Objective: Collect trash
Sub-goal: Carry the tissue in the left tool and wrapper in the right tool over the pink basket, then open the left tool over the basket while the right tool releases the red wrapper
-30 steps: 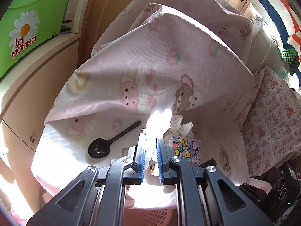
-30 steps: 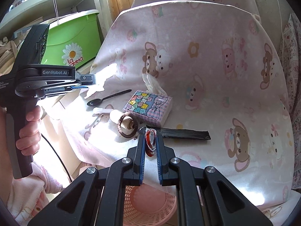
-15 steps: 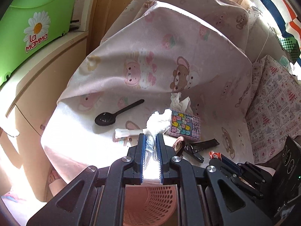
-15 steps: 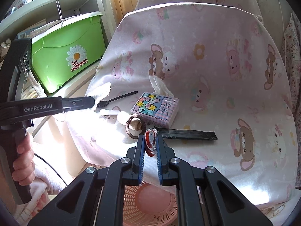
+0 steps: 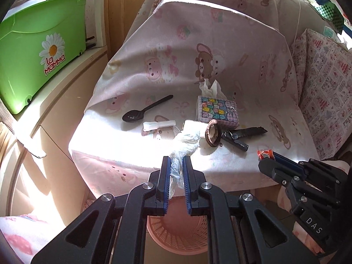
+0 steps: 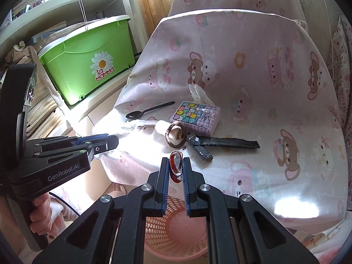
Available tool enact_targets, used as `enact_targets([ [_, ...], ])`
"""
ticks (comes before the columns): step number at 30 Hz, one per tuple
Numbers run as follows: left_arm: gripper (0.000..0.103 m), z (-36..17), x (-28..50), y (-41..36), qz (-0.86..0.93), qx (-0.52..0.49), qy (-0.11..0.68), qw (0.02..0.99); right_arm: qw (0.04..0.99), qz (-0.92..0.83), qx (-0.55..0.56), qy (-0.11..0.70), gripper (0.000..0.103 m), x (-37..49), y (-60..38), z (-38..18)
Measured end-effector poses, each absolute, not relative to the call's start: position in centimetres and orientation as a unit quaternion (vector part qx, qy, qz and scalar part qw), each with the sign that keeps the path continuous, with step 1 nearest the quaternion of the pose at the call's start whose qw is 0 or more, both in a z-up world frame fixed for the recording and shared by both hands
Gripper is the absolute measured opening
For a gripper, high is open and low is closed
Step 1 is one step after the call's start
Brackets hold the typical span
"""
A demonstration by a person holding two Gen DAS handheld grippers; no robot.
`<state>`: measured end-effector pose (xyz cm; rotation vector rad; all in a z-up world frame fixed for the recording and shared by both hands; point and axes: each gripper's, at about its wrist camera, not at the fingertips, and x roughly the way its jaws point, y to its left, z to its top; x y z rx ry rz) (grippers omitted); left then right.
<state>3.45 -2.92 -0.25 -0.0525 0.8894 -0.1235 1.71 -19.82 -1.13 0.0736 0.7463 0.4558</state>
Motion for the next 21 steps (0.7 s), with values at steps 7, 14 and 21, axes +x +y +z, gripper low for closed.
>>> enact_targets([
  [7, 0.011, -2.2, 3.5, -2.8, -0.070, -0.042, 0.471, 0.879, 0.892, 0.212, 0.046, 0.397, 0.012, 0.7, -19.5, -2.9],
  [14, 0.011, -4.8, 3.9, -2.8, -0.090, -0.073, 0.524, 0.844, 0.878, 0.209, 0.036, 0.428, 0.012, 0.4, -19.0, -5.1],
  [21, 0.011, -8.8, 4.2, -3.2, -0.090, -0.078, 0.595, 0.795, 0.851, 0.197, 0.025, 0.486, 0.012, 1.4, -18.6, -8.9],
])
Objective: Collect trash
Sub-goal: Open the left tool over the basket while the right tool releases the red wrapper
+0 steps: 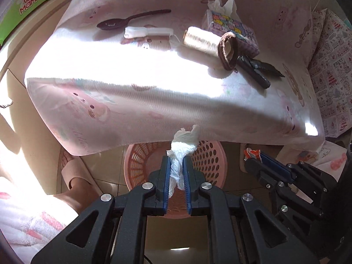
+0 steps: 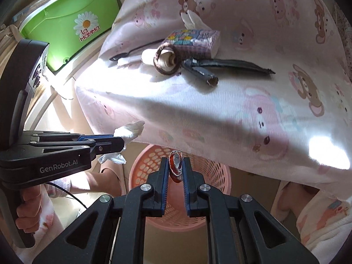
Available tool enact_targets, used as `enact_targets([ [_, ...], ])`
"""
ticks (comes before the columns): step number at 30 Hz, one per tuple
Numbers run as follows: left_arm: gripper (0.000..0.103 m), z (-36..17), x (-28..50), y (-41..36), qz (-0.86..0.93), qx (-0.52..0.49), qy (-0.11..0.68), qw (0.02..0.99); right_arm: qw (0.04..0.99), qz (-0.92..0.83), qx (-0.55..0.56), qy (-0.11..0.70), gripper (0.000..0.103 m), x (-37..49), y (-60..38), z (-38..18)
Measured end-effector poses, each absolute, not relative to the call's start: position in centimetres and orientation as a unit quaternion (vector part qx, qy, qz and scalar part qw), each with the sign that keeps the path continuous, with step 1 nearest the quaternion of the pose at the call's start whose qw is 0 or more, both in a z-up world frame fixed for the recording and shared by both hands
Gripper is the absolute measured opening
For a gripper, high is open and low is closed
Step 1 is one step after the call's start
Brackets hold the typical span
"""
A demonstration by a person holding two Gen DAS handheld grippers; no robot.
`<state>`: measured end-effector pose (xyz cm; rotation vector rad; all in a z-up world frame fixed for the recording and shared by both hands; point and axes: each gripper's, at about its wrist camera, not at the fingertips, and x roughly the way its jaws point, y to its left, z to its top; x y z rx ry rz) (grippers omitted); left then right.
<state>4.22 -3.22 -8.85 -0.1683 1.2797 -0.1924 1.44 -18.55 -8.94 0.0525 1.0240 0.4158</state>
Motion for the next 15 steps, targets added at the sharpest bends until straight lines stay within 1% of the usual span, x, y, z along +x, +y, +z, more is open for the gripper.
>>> enact_targets([
  [3, 0.011, -10.8, 4.8, -3.2, -0.079, -0.084, 0.617, 0.778, 0.840, 0.194, 0.017, 0.507, 0.012, 1.8, -18.2, -10.7],
  [8, 0.011, -14.7, 5.5, -3.3, -0.050, -0.076, 0.655, 0.751, 0.811, 0.178, 0.036, 0.556, 0.012, 2.7, -18.3, -13.6],
  [12, 0.011, -17.6, 5.8, -3.5, -0.031, -0.058, 0.679, 0.731, 0.795, 0.174, 0.025, 0.581, 0.012, 2.9, -17.8, -15.7],
  [14, 0.012, -18.6, 5.8, -3.6, -0.030, -0.057, 0.687, 0.723, 0.787, 0.168, 0.012, 0.593, 0.012, 3.0, -17.2, -16.9],
  [15, 0.014, -19.2, 5.8, -3.7, -0.030, -0.059, 0.695, 0.716, 0.781, 0.167, 0.011, 0.601, 0.012, 3.2, -16.9, -17.5],
])
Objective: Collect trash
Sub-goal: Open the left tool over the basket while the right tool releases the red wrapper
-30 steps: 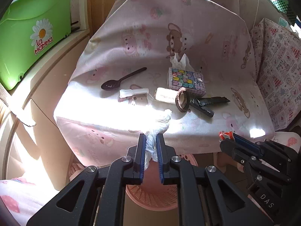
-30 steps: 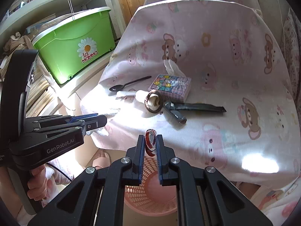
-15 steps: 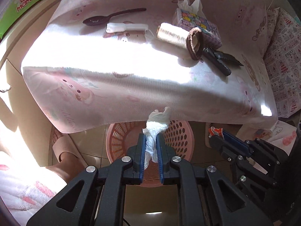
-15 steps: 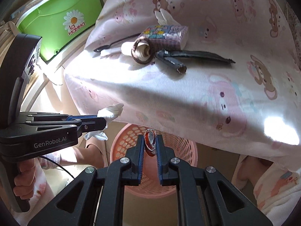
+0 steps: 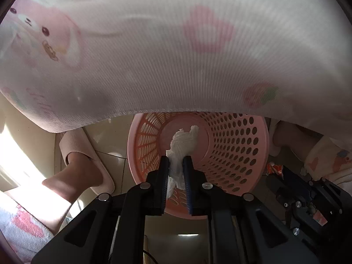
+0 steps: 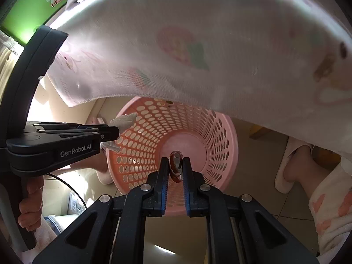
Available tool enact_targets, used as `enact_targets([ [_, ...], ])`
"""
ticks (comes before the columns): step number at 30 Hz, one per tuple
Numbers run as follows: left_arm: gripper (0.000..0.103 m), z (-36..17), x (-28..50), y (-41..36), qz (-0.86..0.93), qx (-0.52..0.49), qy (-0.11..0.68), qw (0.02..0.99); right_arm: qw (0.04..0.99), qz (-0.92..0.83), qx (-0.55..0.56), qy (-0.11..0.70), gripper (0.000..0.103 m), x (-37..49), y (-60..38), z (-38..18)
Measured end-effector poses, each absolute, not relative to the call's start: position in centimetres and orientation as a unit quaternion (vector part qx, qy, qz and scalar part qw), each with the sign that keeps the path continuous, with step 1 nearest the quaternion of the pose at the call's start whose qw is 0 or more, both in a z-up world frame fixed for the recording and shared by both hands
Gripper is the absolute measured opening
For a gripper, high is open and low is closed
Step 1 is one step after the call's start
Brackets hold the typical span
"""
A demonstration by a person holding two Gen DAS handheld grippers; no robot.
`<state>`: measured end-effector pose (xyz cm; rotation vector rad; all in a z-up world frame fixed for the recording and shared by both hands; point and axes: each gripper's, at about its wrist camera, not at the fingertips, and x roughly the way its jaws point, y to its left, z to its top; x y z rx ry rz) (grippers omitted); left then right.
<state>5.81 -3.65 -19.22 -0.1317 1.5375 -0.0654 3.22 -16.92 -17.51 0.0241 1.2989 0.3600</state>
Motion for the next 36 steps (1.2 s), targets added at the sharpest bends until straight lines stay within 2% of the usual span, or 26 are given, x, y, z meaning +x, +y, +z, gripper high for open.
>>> enact_targets([
  [5, 0.014, -22.1, 5.5, -3.0, -0.025, -0.083, 0.719, 0.690, 0.749, 0.144, 0.086, 0.641, 0.012, 4.4, -17.3, -20.7],
  [11, 0.019, -23.6, 5.6, -2.9, -0.025, -0.105, 0.726, 0.679, 0.736, 0.118, 0.088, 0.660, 0.012, 5.1, -17.2, -23.9],
  [14, 0.031, -24.2, 5.3, -3.0, -0.017, -0.097, 0.735, 0.671, 0.723, 0.113, 0.098, 0.674, 0.015, 5.0, -17.4, -25.3],
  [16, 0.050, -24.1, 5.2, -2.9, -0.006, -0.091, 0.736, 0.671, 0.715, 0.106, 0.089, 0.685, 0.015, 4.9, -17.3, -26.3],
  [18, 0.060, -24.0, 5.2, -2.6, 0.003, -0.086, 0.735, 0.673, 0.708, 0.100, 0.079, 0.695, 0.015, 4.8, -17.1, -26.8],
  [19, 0.066, -23.9, 5.2, -2.4, 0.006, -0.086, 0.733, 0.675, 0.707, 0.101, 0.079, 0.695, 0.017, 4.8, -17.1, -27.0],
  [20, 0.069, -24.0, 5.2, -2.1, 0.010, -0.087, 0.730, 0.678, 0.708, 0.102, 0.081, 0.694, 0.020, 4.9, -17.1, -27.1],
  [21, 0.071, -23.9, 5.3, -1.9, 0.013, -0.089, 0.728, 0.680, 0.710, 0.100, 0.082, 0.692, 0.034, 4.9, -17.2, -27.1],
  [22, 0.074, -23.7, 5.3, -1.7, 0.015, -0.092, 0.726, 0.681, 0.713, 0.096, 0.083, 0.689, 0.057, 4.9, -17.3, -27.1],
  [23, 0.075, -23.6, 5.3, -1.6, 0.018, -0.094, 0.725, 0.682, 0.722, 0.089, 0.083, 0.681, 0.065, 4.8, -17.4, -27.0],
  [24, 0.077, -23.5, 5.3, -1.4, 0.020, -0.097, 0.723, 0.683, 0.732, 0.081, 0.082, 0.671, 0.069, 4.6, -17.6, -26.5],
  [31, 0.078, -21.6, 5.6, -0.5, 0.031, -0.126, 0.711, 0.691, 0.735, 0.075, 0.078, 0.670, 0.069, 4.8, -17.7, -25.7],
  [36, 0.078, -18.4, 6.4, -0.9, 0.027, -0.100, 0.680, 0.726, 0.745, 0.087, 0.057, 0.659, 0.069, 4.4, -16.9, -24.3],
])
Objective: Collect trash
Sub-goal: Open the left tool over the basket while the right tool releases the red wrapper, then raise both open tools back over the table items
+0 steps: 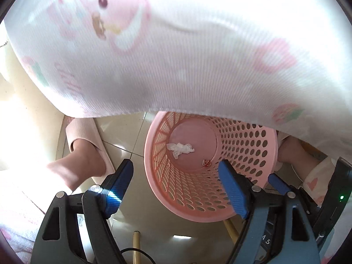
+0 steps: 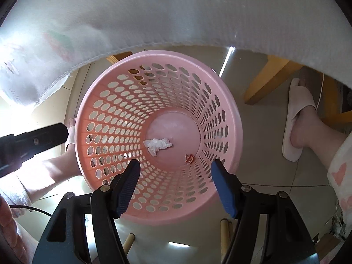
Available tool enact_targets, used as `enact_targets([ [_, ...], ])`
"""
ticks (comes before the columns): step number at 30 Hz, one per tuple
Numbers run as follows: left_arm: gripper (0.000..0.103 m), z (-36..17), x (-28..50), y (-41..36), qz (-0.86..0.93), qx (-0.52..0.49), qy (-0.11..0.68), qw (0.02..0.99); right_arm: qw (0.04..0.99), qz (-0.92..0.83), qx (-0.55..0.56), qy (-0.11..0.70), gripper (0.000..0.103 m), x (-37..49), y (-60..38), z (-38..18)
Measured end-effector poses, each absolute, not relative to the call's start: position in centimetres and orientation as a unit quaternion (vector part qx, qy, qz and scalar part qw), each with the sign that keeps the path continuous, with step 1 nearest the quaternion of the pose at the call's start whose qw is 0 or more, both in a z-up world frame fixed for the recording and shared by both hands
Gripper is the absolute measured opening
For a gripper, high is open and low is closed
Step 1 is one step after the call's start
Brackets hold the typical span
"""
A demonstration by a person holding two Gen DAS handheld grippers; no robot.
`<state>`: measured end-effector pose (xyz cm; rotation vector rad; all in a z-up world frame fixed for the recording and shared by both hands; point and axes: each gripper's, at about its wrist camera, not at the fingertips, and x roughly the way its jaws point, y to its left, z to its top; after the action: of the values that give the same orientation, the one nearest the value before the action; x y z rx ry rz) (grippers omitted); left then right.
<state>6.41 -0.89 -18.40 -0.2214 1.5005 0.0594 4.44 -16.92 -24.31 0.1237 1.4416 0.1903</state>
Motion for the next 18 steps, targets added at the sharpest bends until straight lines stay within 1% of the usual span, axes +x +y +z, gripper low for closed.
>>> enact_targets([
  [6, 0.078, -14.7, 6.8, -0.2, 0.022, -0.092, 0.643, 0.760, 0.780, 0.095, 0.032, 0.618, 0.069, 3.8, -16.4, -20.9],
  [10, 0.078, -11.8, 6.6, 0.1, 0.033, -0.065, 0.605, 0.793, 0.804, 0.096, 0.015, 0.586, 0.069, 3.4, -16.2, -18.5],
  [18, 0.080, -7.5, 6.3, 1.4, 0.030, -0.085, 0.549, 0.831, 0.853, 0.115, -0.016, 0.508, 0.070, 2.1, -16.3, -13.0],
])
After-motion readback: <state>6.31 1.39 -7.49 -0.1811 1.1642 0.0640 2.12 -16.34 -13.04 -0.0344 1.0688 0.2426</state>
